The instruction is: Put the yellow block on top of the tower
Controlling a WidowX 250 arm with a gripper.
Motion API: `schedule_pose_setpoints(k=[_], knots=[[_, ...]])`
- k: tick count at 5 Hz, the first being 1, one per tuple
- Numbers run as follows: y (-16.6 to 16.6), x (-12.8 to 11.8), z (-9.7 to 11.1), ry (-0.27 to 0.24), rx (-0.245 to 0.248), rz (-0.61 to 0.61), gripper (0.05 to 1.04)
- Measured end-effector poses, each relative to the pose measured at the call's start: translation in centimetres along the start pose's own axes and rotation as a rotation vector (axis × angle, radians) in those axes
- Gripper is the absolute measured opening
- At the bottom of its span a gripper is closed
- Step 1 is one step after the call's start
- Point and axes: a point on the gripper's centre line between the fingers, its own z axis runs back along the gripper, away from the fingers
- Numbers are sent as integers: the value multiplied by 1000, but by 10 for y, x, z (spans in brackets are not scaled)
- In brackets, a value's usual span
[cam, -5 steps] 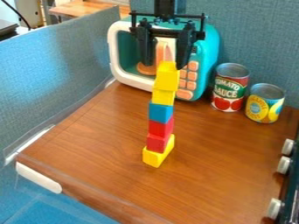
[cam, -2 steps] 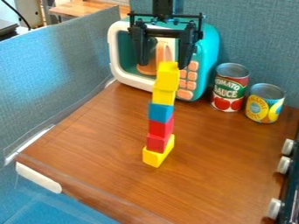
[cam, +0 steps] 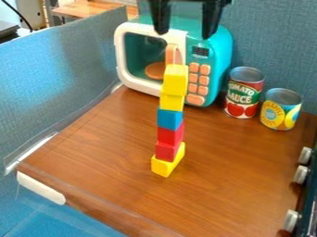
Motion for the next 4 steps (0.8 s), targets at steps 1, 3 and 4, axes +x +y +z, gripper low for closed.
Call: schedule_pose_setpoints(k=[1,3,4], knots=[[-12,-1,7,-47,14,-80,1000],[-55,-15,-32,79,-8,-264,1000],[-63,-16,-42,98,12,-289,1000]])
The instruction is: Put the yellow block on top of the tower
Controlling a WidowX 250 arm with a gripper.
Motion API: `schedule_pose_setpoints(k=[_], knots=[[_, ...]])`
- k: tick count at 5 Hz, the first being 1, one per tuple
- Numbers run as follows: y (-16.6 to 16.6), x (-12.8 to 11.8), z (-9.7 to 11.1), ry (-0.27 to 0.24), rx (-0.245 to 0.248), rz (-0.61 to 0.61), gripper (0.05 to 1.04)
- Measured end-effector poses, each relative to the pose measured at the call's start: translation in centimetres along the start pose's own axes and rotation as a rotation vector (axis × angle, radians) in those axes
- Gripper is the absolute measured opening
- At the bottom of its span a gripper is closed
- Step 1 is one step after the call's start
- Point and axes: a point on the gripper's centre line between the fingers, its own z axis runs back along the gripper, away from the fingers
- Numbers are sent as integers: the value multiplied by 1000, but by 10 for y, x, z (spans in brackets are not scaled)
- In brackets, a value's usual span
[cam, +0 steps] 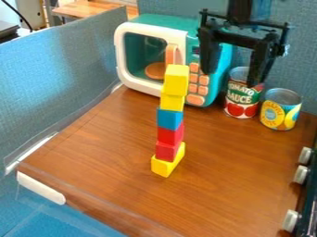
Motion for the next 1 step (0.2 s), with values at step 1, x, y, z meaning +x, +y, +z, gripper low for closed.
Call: schedule_pose_setpoints(k=[1], knots=[[-1,5,-10,16,9,0,1000]])
